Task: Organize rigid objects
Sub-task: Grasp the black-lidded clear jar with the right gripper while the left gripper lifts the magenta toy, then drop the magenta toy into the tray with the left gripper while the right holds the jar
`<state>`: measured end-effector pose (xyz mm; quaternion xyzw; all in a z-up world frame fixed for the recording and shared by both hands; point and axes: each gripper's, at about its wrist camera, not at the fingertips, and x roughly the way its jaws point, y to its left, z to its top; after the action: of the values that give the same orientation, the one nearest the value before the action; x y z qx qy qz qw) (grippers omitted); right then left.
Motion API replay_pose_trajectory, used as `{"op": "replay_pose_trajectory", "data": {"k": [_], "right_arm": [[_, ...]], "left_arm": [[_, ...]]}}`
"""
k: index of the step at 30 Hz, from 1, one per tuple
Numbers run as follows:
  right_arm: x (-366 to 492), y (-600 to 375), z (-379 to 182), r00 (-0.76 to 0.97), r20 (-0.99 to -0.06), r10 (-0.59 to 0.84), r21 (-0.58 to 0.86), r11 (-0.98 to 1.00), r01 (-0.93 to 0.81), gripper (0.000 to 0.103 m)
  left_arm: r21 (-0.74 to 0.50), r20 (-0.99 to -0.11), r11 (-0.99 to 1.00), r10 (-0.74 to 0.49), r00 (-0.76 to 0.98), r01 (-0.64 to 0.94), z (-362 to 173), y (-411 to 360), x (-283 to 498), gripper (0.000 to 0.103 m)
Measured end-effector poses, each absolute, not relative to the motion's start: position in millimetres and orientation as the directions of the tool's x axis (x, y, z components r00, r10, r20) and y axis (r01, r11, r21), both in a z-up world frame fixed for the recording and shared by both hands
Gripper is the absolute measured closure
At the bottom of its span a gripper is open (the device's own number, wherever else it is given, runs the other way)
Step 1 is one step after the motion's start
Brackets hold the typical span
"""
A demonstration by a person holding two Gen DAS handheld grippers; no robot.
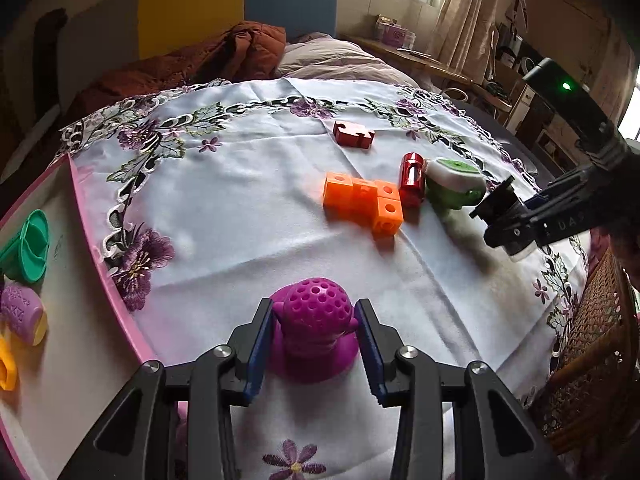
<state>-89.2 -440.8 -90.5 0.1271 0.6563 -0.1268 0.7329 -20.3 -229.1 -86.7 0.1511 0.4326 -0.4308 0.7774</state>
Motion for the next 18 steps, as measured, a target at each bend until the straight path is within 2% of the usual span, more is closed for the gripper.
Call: {"op": "replay_pose_trajectory", "data": {"k": [4, 8, 11, 18], "right_arm": [[-100, -417, -73, 0.163, -0.986, 0.017, 0.063, 0.956, 0.285, 0.06], [-97, -403, -40, 0.323, -0.942, 0.092, 0.172, 0.959, 0.227, 0.06], [-74, -389, -21, 0.422, -0.901, 0.102, 0.201, 0.959, 0.199, 0.059], [-6, -351, -43, 0.479, -0.869, 0.122, 0.233, 0.956, 0.179, 0.059]], "left_arm": [[-0.151, -0.788, 0.574, -0.561, 0.253, 0.805, -77, -221, -23, 0.063], [-0.167, -0.771, 0.575, -0.583, 0.257, 0.801, -66, -210, -25, 0.063], [-0.19, -0.757, 0.589, -0.597, 0.264, 0.786, -57, -199, -22, 0.063], [-0.199, -0.726, 0.66, -0.596, 0.342, 0.725, -35, -164, -7, 0.063]]}}
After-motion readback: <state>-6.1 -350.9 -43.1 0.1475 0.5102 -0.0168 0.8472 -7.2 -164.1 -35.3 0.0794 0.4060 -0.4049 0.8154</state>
